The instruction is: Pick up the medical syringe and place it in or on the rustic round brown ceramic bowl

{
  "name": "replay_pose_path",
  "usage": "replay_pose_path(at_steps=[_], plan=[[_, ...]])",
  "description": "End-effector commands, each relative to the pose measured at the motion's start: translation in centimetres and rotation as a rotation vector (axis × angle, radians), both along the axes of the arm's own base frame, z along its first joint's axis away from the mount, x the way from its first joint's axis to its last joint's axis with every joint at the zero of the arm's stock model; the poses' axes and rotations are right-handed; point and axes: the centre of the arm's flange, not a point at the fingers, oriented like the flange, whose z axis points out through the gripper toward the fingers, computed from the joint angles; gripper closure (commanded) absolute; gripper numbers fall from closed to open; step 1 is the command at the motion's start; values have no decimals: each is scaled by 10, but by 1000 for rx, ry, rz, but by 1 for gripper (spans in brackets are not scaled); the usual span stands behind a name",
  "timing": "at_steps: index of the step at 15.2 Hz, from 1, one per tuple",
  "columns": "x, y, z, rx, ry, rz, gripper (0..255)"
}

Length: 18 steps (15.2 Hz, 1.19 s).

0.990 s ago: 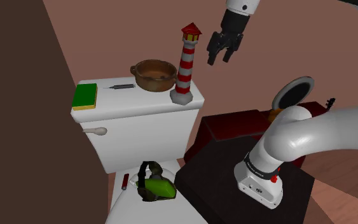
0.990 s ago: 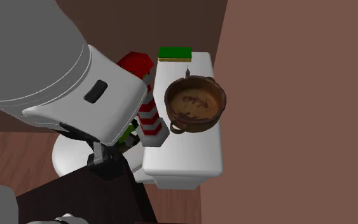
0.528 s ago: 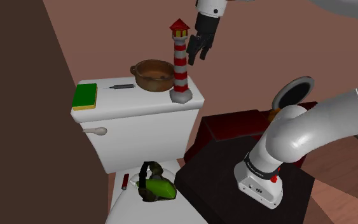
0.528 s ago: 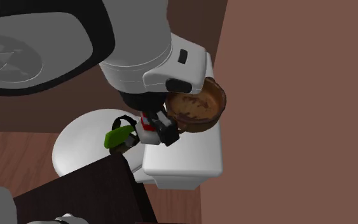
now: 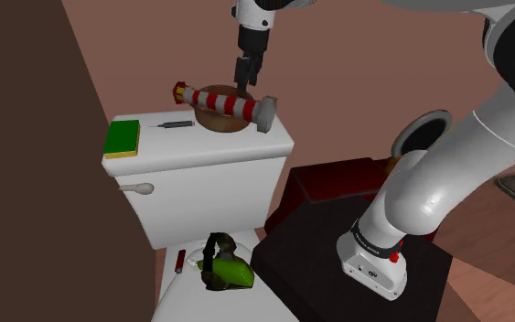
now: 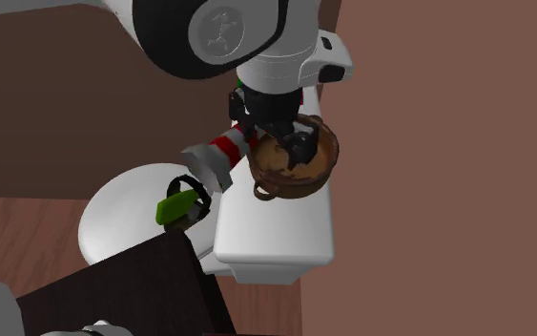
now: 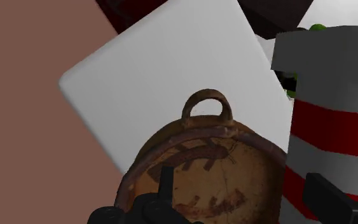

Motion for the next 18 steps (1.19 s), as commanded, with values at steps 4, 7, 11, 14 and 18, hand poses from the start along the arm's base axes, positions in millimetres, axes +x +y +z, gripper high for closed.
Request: replay_pose_path(at_steps=[4, 7, 11, 14, 18], plan=[[51, 47, -21, -23, 7, 192, 0], [75, 78, -34, -36, 11, 305, 0], [102, 124, -52, -54, 16, 456, 0], [117, 160, -66, -68, 20, 569, 0], [123, 178, -84, -75, 22, 626, 0]])
